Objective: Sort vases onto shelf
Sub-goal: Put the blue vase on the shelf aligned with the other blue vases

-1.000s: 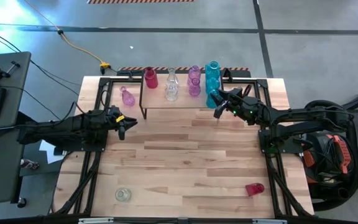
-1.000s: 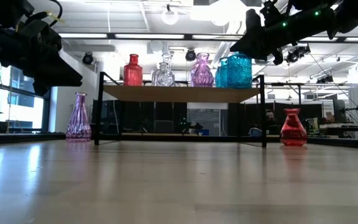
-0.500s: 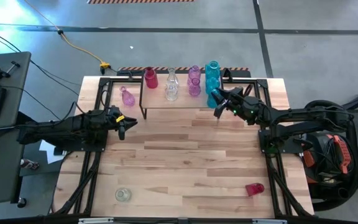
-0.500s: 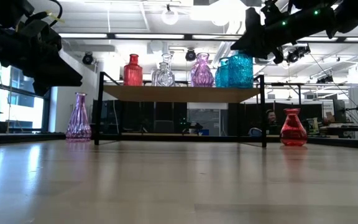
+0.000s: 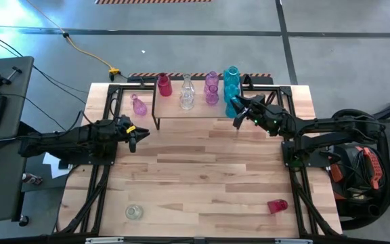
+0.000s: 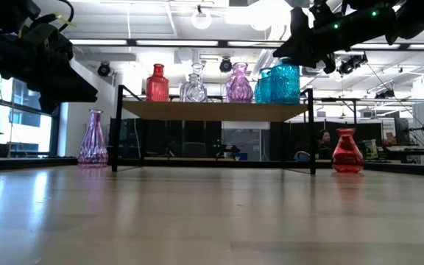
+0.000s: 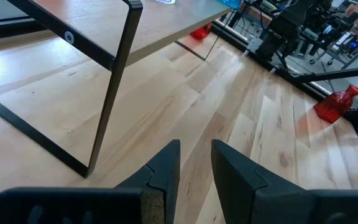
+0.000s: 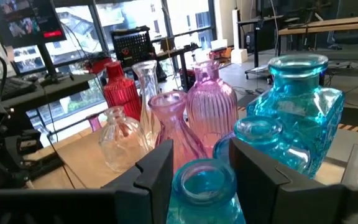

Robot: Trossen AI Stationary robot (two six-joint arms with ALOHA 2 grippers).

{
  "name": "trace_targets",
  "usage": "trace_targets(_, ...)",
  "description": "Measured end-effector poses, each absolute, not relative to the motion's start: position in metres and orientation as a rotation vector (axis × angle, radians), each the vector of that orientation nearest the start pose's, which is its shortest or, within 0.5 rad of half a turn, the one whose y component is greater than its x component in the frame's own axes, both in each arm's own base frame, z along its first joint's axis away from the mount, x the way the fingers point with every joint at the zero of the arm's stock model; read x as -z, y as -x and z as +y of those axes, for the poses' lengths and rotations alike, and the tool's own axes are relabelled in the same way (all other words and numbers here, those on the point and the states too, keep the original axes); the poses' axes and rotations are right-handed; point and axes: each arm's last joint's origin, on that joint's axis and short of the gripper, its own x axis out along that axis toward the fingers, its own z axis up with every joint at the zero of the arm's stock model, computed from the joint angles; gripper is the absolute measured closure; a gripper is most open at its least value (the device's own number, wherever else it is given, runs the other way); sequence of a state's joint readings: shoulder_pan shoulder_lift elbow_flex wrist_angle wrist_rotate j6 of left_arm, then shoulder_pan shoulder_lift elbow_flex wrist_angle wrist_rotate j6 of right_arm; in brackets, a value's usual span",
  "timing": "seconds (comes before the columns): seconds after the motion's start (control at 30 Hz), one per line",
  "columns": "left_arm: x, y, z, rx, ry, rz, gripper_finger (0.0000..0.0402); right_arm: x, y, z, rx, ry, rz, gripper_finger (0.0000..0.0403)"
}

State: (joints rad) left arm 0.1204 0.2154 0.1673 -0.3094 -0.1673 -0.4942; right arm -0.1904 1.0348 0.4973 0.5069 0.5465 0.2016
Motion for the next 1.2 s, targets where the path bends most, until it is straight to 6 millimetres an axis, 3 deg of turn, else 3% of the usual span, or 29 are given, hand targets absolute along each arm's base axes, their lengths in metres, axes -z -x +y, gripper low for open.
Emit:
trace_targets(0.63, -0.174, -0.099, 0.017, -0.367, 0.477, 0.281, 0.0319, -0.264, -0.209, -0.060, 0.745, -0.178, -0.134, 0.0267)
trace_targets(0.87, -0.174, -0.099, 0.017, -0.367, 0.477, 0.281, 0.0319, -0.282, -0.189, -0.051, 0.732, -0.149, -0.179, 0.0267)
trace_targets(1.07, -0.174, -0.099, 0.017, -0.367, 0.477, 0.281, 0.0319, -0.286, -0.168, -0.034, 0.698, -0.231, -0.009, 0.0267)
trace_targets(1.2, -0.174, -0.099, 0.017, -0.368, 0.477, 0.281, 0.0319, -0.275, -0.165, -0.027, 0.681, -0.294, 0.097, 0.0267)
